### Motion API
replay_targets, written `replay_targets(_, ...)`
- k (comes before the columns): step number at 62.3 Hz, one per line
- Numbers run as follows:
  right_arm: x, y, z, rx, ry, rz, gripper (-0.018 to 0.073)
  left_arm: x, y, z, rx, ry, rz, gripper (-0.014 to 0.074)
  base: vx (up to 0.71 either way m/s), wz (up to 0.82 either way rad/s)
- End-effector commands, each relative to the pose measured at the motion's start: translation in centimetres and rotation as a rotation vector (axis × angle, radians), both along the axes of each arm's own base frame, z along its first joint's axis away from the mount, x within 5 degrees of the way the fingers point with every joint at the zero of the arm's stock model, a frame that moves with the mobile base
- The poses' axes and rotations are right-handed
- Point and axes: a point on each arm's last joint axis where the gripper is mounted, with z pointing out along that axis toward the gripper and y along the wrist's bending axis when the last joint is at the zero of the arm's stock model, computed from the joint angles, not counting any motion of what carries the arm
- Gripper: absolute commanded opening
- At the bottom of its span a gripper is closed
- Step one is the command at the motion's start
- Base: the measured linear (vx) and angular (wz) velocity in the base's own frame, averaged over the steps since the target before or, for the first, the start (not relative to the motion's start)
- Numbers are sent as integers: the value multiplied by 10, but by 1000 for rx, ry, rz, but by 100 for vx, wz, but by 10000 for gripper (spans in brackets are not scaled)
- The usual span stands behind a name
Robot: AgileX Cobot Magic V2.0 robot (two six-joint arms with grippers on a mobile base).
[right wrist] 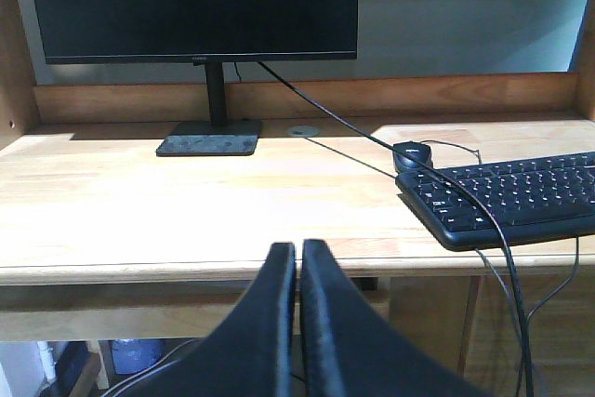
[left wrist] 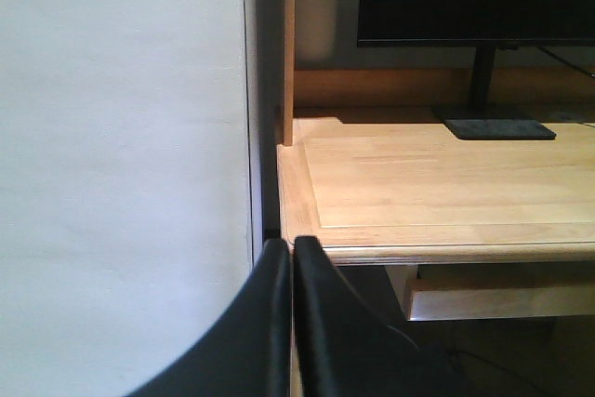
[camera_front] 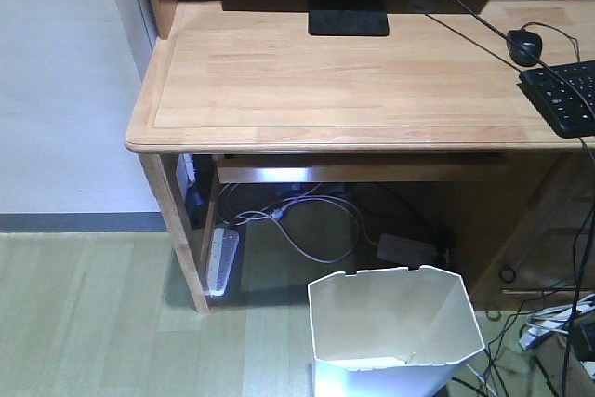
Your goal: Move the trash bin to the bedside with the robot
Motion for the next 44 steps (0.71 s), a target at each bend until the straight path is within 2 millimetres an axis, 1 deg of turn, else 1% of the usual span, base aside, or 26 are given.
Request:
replay_targets(1, 0, 0, 1, -7, -65, -1, -10, 1, 0, -2, -14, -60, -7, -6, 0, 0)
replay_targets(10, 0, 0, 1, -80, -63, 0, -10, 1, 0, -2, -14, -59, -7, -6, 0, 0)
replay_targets(27, 0, 0, 1, -82, -63, 0, -10, 1, 0, -2, -14, -59, -7, -6, 0, 0)
replay_targets(33, 0, 0, 4, -100, -92, 1, -10, 1, 0, -2, -14, -59, -7, -6, 0, 0)
replay_targets(40, 0, 0, 12, 19, -159, 3, -10, 1, 0, -2, -14, -60, -7, -6, 0, 0)
replay_targets(44, -2, 0, 19, 51, -178, 4, -10, 1, 0, -2, -14, -60, -7, -6, 0, 0)
